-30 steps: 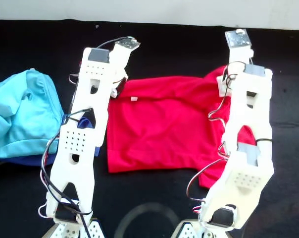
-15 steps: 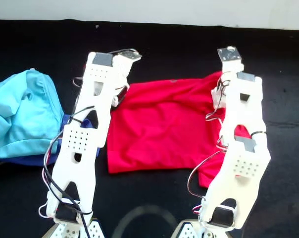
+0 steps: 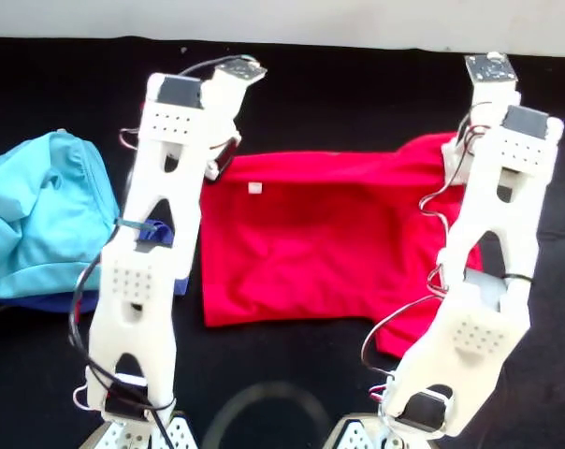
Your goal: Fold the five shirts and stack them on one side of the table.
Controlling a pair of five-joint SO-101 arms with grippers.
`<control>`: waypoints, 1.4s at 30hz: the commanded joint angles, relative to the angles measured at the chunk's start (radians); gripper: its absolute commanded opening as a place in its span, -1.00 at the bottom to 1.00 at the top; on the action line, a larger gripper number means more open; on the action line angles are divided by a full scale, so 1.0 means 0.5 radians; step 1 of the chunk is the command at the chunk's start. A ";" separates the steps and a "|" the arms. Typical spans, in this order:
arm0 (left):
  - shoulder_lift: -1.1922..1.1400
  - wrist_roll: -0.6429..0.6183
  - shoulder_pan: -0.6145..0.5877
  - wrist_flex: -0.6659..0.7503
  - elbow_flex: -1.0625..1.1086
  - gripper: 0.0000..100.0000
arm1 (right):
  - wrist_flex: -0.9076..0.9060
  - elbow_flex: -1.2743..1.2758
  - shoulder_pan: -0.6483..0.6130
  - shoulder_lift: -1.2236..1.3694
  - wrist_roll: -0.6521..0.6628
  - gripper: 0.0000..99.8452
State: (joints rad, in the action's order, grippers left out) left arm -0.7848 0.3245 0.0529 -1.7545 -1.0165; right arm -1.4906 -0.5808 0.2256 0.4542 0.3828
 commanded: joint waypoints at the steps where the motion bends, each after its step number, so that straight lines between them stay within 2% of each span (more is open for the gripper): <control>1: 0.477 -0.012 0.002 -0.015 0.551 -0.98 | -0.183 -0.094 0.035 -0.173 0.025 -0.99; 5: 0.796 -0.009 -0.005 0.034 1.060 -0.98 | -0.342 -0.091 0.035 -0.207 0.028 -0.99; 9: 1.066 -0.009 0.005 0.074 1.364 -0.98 | -0.532 -0.087 0.035 -0.302 0.028 -0.99; 13: 1.306 -0.009 0.002 0.135 1.622 -0.98 | -0.539 0.081 0.097 -0.499 0.028 -0.99; 17: 1.487 -0.009 0.005 0.218 1.953 -0.98 | -0.508 0.578 0.158 -0.778 0.107 -0.99; 23: 1.662 -0.009 0.014 0.457 2.444 -0.98 | -0.008 1.545 0.382 -1.327 0.319 -0.99; 28: 1.702 -0.012 0.229 0.516 2.674 -0.98 | 0.146 2.039 0.480 -1.616 0.491 -0.99; 32: 1.702 -0.012 0.351 0.512 2.791 -0.98 | 0.143 2.131 0.505 -1.720 0.503 -0.99; 38: 1.702 -0.012 0.361 0.503 2.963 -0.98 | 0.140 2.125 0.557 -1.748 0.512 -0.99; 42: 1.702 -0.012 0.367 0.543 3.006 -0.98 | 0.143 2.116 0.594 -1.751 0.672 -0.99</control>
State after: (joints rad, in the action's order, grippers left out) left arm 0.0192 0.3245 0.2263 -1.4983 0.4826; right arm -1.4323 0.4826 0.4987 -0.3805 0.6697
